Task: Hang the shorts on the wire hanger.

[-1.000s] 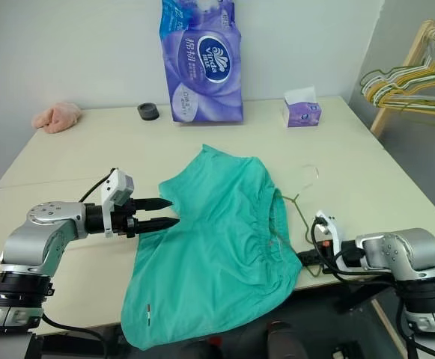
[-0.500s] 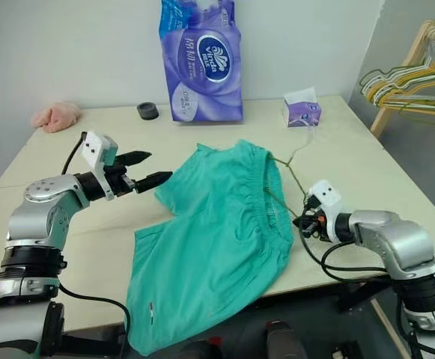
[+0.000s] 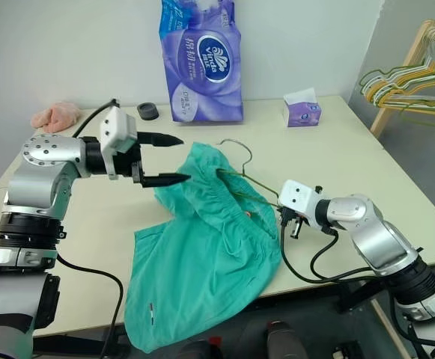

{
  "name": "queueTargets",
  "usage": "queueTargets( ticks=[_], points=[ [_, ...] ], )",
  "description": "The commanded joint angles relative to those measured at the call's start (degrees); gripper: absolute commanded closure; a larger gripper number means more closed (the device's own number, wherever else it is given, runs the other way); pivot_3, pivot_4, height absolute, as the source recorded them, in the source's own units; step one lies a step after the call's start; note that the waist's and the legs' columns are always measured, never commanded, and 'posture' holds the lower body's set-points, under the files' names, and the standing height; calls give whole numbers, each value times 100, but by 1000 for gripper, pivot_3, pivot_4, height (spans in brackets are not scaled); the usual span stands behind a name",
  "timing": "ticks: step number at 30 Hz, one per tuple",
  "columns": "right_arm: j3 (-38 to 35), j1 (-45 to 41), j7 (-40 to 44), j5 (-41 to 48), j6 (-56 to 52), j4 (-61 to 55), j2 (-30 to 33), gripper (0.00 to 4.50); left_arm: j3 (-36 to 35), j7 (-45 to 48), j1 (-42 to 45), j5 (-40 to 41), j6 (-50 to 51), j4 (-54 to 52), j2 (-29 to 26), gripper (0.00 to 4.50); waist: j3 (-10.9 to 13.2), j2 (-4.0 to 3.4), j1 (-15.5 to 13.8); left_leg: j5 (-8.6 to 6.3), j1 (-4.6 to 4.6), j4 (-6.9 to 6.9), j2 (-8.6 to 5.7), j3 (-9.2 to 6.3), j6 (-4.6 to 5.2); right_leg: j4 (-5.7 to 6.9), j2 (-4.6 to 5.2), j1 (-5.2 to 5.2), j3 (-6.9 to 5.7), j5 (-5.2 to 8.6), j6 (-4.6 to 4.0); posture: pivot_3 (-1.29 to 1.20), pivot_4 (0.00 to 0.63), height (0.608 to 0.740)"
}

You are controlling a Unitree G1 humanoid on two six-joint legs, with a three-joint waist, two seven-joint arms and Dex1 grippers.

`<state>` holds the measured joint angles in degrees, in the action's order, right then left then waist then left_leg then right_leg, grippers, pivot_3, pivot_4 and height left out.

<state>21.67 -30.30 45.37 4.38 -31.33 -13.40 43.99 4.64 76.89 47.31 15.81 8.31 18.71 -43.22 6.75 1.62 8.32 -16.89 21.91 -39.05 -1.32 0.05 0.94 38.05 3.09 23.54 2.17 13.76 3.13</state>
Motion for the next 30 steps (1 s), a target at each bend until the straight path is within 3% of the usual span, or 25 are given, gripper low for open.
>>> queueTargets(
  ticks=[1,11,26,30],
  points=[
    [-20,-210,135,-252,361,-284,-63,4500,345,403,228,-385,-712,125,26,16,0,0,-1,0,0,0,0,1,0,0,0,0,-1,0,0,-187,50,740],
    [-108,-353,341,-551,634,-453,-241,4500,655,693,31,-713,-1316,492,274,16,-1,0,49,0,0,-1,0,2,1,0,-1,0,0,0,0,-201,55,740],
    [-223,-331,488,-574,739,-704,-448,4500,462,728,-260,-563,-965,457,356,4489,-1,0,146,-1,1,-1,1,-8,2,1,0,0,0,0,0,-198,58,740],
    [-177,-254,740,-537,935,-780,-371,4500,417,657,-323,-567,-801,437,391,4489,-1,0,141,-1,1,-2,0,-7,2,1,0,-1,0,0,0,-200,60,740]
  ],
)
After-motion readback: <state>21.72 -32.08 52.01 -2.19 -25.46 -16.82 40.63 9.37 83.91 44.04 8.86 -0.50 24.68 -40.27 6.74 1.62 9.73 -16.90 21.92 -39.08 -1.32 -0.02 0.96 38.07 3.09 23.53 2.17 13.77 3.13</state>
